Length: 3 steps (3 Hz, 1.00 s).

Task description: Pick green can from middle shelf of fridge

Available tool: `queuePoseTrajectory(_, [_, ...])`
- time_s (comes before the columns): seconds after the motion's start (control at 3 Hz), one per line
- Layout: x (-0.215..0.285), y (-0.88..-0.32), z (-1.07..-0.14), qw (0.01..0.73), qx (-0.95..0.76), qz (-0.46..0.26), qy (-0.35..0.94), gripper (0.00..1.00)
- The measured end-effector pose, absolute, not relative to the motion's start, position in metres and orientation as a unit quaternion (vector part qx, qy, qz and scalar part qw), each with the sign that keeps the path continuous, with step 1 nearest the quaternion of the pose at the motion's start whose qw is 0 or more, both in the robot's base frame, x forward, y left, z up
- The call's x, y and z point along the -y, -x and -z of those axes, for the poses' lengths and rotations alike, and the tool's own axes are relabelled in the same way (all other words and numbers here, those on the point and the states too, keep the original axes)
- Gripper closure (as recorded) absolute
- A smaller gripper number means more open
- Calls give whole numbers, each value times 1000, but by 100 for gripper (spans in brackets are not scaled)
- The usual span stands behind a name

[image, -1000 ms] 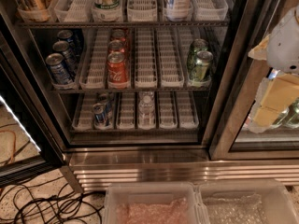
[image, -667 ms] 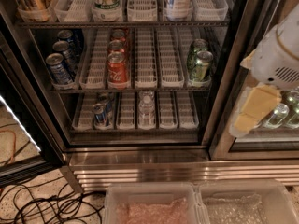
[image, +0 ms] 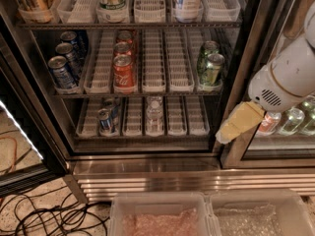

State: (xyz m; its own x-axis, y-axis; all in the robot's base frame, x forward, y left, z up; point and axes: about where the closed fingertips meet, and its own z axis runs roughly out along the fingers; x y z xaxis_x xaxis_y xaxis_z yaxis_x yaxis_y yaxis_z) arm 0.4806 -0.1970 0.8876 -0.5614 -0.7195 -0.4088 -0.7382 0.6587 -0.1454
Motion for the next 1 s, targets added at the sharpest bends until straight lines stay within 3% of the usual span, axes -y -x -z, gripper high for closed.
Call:
queuePoseTrajectory(0.67, [193, -486, -883, 235, -894, -24, 381, 0])
queuePoseTrajectory(1.0, [192, -507, -873, 261, -916, -45, 303, 0])
